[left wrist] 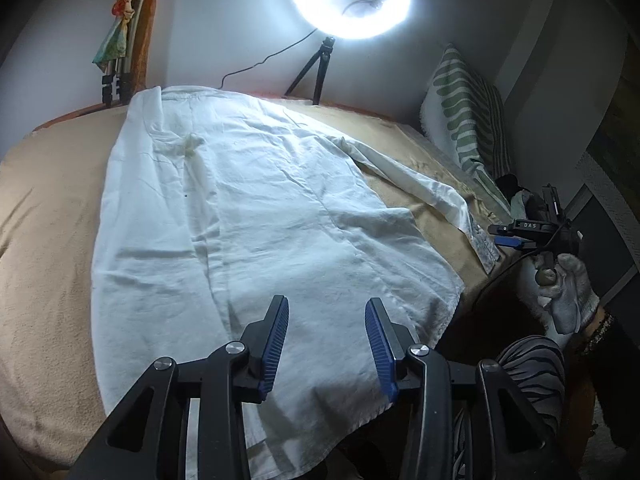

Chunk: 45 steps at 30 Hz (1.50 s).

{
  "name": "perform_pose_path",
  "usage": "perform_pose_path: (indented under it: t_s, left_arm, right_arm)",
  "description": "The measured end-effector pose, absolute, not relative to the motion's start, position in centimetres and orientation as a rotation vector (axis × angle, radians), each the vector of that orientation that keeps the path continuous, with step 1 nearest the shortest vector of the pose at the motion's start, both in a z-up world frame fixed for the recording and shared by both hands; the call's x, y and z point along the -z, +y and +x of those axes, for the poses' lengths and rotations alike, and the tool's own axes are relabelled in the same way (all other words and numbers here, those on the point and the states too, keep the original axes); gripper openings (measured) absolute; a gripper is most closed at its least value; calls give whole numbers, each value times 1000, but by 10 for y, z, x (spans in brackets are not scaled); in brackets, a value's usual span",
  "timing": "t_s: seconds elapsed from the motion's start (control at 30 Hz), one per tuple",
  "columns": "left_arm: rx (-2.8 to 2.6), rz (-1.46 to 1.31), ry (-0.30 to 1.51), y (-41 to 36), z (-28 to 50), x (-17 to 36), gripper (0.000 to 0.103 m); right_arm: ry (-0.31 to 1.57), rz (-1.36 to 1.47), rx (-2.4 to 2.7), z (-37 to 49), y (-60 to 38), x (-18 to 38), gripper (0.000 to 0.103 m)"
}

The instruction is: Fold small clothes

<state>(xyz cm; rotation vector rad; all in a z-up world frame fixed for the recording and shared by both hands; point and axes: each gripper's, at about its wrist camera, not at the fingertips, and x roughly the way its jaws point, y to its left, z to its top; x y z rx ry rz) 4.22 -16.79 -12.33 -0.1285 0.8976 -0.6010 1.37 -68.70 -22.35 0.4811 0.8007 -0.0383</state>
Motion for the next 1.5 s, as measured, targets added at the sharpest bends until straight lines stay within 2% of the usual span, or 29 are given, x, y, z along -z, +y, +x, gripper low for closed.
perform_pose_path:
  t_s: [0.17,0.2,0.23,0.3,0.37,0.57,0.9,1.07,1.33,1.37,1.5]
  left_arm:
    - [609,-136,916,-171,46,128,41]
    - [609,-138,916,-171,46,129,41]
    - [609,-139,915,-170,46,129,41]
    - [610,-146,915,-170,47,129,41]
    - [613,-151,915,-169,47,130,41]
    - [618,-164,910,-165,46,129,41]
    - [642,-264,912,-158,49,129,41]
    - [650,-337,914,-156,51,130,41]
    - [674,-357,930,-172,52,136,41]
    - [678,-367,938,-174,53,138,41]
    - [714,-388,975,-195,56,147,46]
  right_arm:
    - [816,368,65,17,-670,227,49]
    - [819,348,78,18,-668,227,41]
    - [824,331,87,19,-666,227,26]
    - [831,335,77,19,-665,225,8]
    - [819,358,65,18,-665,222,6]
    - [726,451,-32,0,-654,196,4]
    - [635,349,-290,-24,-556,137,4]
    - [704,225,-434,-23,-484,146,4]
    - [883,55,-612,-19,-413,191,4]
    - [891,44,-614,-20,-412,191,5]
    - [859,75,-622,-17,-431,172,20]
